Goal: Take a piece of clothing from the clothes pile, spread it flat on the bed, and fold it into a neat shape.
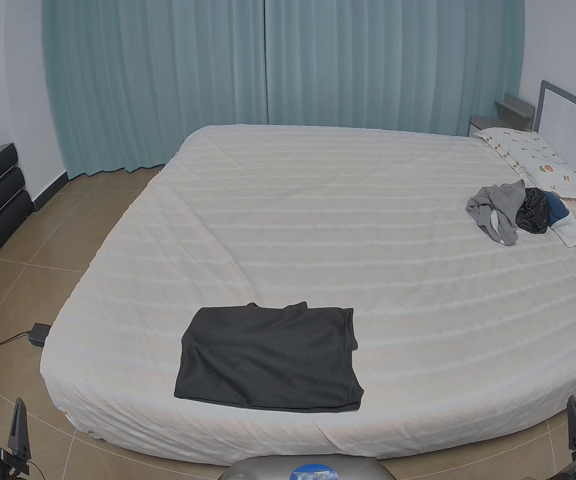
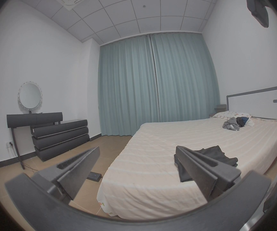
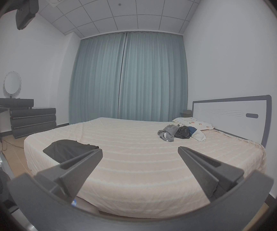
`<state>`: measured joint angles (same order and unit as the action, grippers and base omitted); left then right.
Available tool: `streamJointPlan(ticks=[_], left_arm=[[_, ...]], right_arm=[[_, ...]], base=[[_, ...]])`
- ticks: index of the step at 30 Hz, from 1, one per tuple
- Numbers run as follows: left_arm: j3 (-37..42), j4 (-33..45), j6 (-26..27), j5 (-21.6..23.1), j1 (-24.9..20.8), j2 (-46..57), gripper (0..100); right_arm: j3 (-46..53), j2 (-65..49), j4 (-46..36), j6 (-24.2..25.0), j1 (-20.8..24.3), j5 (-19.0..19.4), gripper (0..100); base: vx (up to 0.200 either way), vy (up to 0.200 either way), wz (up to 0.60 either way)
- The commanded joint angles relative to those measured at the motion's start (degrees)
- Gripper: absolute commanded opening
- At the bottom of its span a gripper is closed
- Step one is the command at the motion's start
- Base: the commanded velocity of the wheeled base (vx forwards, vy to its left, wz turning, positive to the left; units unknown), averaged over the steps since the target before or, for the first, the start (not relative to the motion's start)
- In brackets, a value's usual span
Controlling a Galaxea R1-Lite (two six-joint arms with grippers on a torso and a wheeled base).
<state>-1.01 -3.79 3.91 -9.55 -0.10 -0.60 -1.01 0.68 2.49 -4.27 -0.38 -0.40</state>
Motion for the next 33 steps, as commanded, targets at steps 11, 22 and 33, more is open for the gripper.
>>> streamJointPlan(ticks=[11, 22, 33], left_arm=[[1.01, 0.80, -6.20, 6.38, 0.01, 0.60, 100], [1.01, 3.70, -3.47, 5.15, -0.08, 0.60, 100], [1.01, 3.62, -4.18, 5.06, 0.01, 0.60, 100]], right_arm=[[0.13, -0.51, -1.34, 2.16, 0.03, 4.09, 100], [0.13, -0.51, -1.61, 5.59, -0.06, 1.46, 100], [0.75, -0.24, -2.93, 3.48, 0.47, 1.11, 100]], base=[[0.000, 0.000, 0.00], [0.000, 0.000, 0.00], [0.000, 0.000, 0.00]])
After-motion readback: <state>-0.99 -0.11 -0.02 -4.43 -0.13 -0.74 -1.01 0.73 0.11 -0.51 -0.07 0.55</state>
